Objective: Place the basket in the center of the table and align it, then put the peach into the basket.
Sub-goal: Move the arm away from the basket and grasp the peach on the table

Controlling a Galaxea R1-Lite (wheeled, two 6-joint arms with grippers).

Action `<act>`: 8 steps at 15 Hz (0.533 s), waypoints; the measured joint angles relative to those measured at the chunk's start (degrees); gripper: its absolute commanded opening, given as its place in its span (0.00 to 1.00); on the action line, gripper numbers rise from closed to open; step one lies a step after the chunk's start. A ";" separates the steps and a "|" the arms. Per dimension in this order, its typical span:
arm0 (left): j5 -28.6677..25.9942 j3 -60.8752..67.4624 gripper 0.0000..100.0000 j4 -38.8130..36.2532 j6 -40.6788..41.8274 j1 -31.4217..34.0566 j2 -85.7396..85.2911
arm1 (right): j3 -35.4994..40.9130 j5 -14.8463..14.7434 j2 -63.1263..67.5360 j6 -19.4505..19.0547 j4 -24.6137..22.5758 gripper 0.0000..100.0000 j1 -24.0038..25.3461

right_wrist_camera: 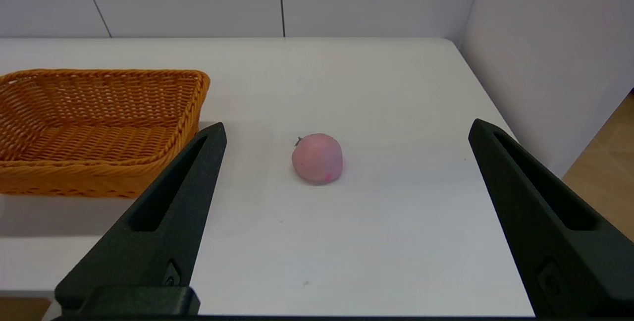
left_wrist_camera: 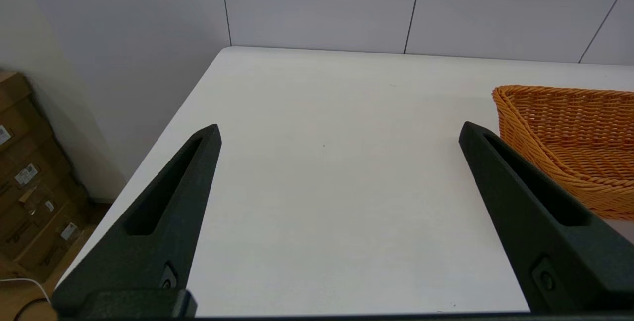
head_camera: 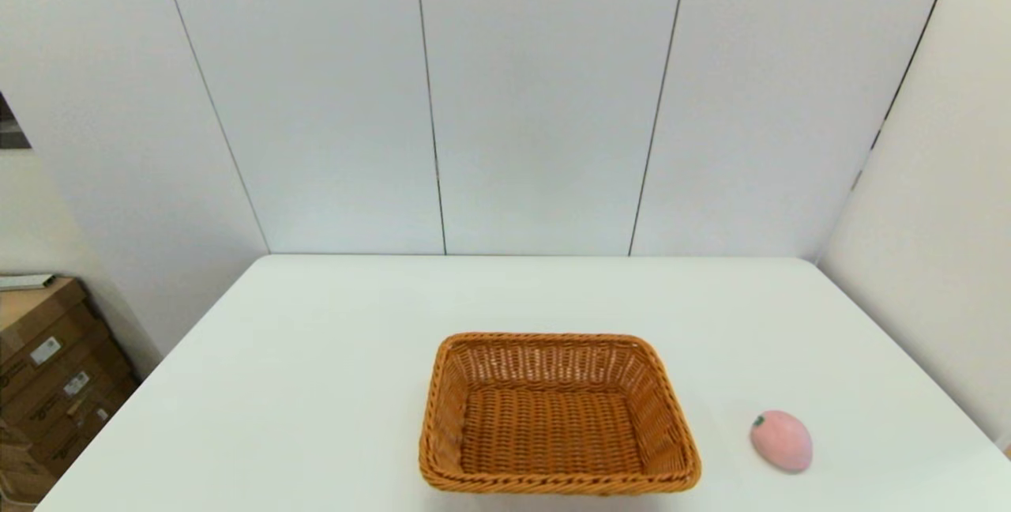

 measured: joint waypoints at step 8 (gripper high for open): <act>-0.01 0.04 1.00 0.06 -0.02 0.00 -0.05 | -7.39 -0.01 53.15 -5.85 -11.11 1.00 0.91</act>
